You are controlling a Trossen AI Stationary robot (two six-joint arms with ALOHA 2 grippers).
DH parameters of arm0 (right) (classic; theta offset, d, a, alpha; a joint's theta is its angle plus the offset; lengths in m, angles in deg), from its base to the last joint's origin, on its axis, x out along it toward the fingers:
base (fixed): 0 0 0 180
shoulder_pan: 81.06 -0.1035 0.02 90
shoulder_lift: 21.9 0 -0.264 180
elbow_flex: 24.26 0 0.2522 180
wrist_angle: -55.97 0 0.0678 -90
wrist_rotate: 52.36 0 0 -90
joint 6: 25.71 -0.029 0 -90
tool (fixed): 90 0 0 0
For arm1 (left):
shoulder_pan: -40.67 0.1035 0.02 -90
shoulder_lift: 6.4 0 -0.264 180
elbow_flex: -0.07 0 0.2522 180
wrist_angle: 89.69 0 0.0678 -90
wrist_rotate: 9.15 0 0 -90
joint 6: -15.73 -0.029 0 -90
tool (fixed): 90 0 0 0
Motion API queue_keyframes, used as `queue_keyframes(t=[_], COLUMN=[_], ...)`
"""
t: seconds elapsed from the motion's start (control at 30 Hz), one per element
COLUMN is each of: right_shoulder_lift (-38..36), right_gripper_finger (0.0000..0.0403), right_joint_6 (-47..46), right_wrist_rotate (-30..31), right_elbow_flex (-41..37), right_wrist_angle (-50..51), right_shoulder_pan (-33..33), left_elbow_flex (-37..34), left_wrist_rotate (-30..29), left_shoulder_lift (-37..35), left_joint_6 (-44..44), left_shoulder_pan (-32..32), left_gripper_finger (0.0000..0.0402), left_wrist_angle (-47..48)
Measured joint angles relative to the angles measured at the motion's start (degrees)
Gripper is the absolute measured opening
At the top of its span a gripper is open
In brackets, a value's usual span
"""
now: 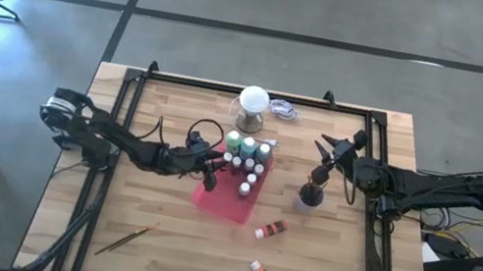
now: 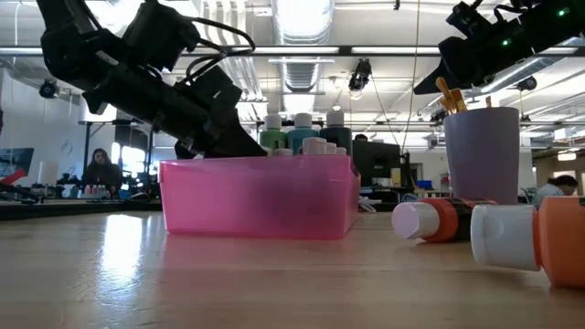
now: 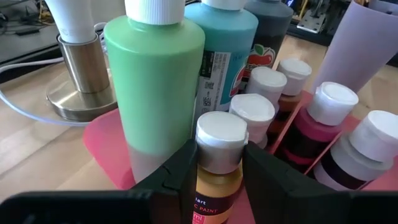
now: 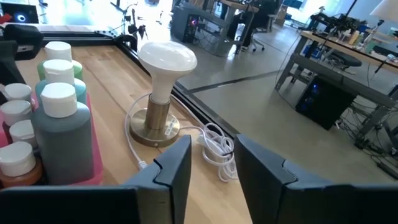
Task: Pick & Place Paint Supplies
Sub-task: Adjust the small yellow paint bottle in the red bin
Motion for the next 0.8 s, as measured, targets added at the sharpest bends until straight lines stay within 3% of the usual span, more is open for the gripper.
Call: queue_keyframes(t=[0.4, 0.8], right_shoulder_lift=[0.0, 0.0], right_gripper_finger=[0.0139, 0.012], right_joint_6=[0.0, -0.01], right_wrist_rotate=[-0.02, -0.02], right_elbow_flex=[-0.11, -0.11], right_wrist_angle=[-0.02, -0.07], right_shoulder_pan=[0.0, -0.02], left_elbow_flex=[-0.02, -0.02], left_wrist_rotate=[-1.2, -1.31], left_shoulder_lift=[0.06, 0.07], left_joint_6=[-5.4, -5.16], left_shoulder_pan=[0.0, 0.7], left_gripper_finger=[0.0115, 0.0176], left_wrist_angle=[-0.03, -0.09])
